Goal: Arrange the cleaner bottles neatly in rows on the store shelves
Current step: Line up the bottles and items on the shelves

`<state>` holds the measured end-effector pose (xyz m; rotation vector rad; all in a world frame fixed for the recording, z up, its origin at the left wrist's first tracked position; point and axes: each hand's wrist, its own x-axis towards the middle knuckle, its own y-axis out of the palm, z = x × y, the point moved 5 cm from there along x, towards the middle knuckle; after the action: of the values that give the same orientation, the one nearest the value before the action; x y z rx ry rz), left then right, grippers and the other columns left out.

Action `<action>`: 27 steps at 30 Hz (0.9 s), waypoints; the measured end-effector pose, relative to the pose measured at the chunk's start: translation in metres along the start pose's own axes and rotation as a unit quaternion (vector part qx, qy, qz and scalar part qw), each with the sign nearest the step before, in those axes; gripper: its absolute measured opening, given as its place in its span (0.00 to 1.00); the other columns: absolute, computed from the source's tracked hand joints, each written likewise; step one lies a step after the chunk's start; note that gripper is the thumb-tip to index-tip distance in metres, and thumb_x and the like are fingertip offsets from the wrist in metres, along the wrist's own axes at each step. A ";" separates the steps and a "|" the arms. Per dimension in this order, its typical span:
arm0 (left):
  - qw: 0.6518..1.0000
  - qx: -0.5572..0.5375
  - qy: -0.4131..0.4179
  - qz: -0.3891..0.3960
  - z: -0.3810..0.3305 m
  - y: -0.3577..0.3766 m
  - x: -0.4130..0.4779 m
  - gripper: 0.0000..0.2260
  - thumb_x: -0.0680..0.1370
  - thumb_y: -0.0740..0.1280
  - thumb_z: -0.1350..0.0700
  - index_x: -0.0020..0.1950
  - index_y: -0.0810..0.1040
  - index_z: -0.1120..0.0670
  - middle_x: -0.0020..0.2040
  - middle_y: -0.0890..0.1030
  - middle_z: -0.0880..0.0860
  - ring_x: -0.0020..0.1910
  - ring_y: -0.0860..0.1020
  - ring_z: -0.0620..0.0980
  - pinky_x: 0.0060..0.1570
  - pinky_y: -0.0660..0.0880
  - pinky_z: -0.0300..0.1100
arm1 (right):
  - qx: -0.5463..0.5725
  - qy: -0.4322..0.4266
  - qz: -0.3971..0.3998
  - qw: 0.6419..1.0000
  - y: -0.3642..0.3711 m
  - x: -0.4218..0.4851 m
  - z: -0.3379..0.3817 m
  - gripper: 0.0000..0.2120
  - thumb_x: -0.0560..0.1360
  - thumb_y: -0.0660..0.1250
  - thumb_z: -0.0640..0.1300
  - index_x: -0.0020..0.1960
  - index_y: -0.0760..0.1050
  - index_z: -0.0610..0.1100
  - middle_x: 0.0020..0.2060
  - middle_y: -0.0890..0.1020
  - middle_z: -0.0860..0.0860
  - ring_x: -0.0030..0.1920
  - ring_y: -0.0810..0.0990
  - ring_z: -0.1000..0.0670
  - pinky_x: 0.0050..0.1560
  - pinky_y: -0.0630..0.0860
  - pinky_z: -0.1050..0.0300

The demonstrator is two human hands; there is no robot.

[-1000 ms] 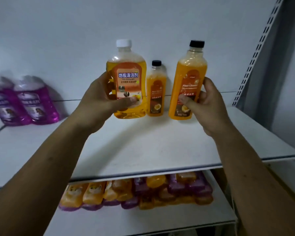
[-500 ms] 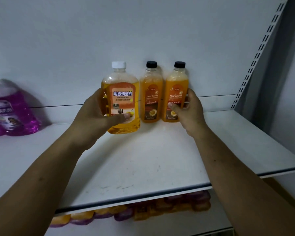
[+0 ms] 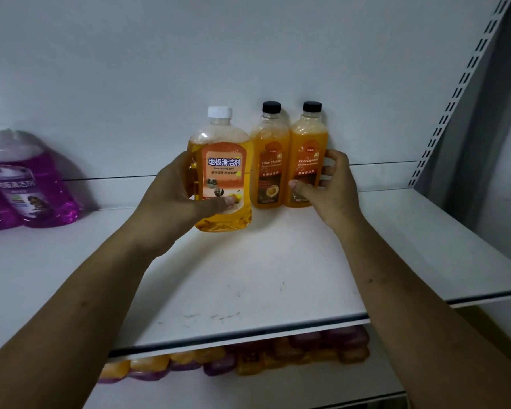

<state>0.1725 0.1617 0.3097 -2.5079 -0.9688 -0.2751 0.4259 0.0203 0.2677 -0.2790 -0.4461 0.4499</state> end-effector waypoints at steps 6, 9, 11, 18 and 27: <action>0.999 -0.046 0.003 -0.025 -0.021 -0.003 -0.012 0.36 0.64 0.81 0.49 0.71 0.76 0.49 0.60 0.86 0.47 0.59 0.85 0.49 0.61 0.82 0.51 | -0.113 -0.113 -0.103 0.982 -0.030 -0.028 0.047 0.32 0.75 0.76 0.56 0.74 0.68 0.49 0.68 0.74 0.46 0.67 0.73 0.46 0.66 0.76 0.42; 0.998 -0.039 0.021 -0.049 -0.034 -0.014 -0.027 0.35 0.66 0.80 0.50 0.71 0.75 0.49 0.60 0.86 0.47 0.59 0.85 0.48 0.61 0.82 0.51 | -0.117 -0.185 -0.059 0.974 -0.033 -0.054 0.075 0.28 0.77 0.72 0.59 0.72 0.70 0.49 0.66 0.74 0.48 0.66 0.73 0.47 0.65 0.76 0.42; 0.996 -0.037 0.021 -0.073 -0.039 -0.025 -0.043 0.34 0.67 0.80 0.51 0.72 0.75 0.50 0.60 0.86 0.48 0.59 0.85 0.50 0.61 0.82 0.53 | -0.116 -0.215 -0.002 0.970 -0.025 -0.078 0.091 0.29 0.77 0.71 0.60 0.72 0.70 0.49 0.67 0.74 0.49 0.66 0.73 0.47 0.64 0.77 0.42; 0.984 0.009 -0.001 -0.176 -0.035 -0.095 -0.133 0.33 0.71 0.81 0.56 0.74 0.73 0.53 0.60 0.86 0.52 0.59 0.86 0.53 0.59 0.83 0.52 | -0.110 -0.290 0.160 0.937 0.038 -0.166 0.129 0.30 0.76 0.65 0.66 0.73 0.70 0.54 0.69 0.75 0.53 0.69 0.73 0.49 0.69 0.74 0.46; 0.952 0.045 -0.055 -0.298 -0.026 -0.200 -0.268 0.35 0.68 0.83 0.52 0.73 0.74 0.50 0.61 0.86 0.53 0.60 0.85 0.55 0.58 0.83 0.56 | -0.083 -0.370 0.287 0.880 0.124 -0.260 0.190 0.34 0.73 0.60 0.72 0.75 0.67 0.58 0.71 0.73 0.56 0.63 0.66 0.59 0.62 0.66 0.59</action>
<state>-0.1604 0.1235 0.3081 -2.1082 -1.7316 -0.2612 0.0825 0.0350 0.2976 -0.4042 -1.1708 1.1170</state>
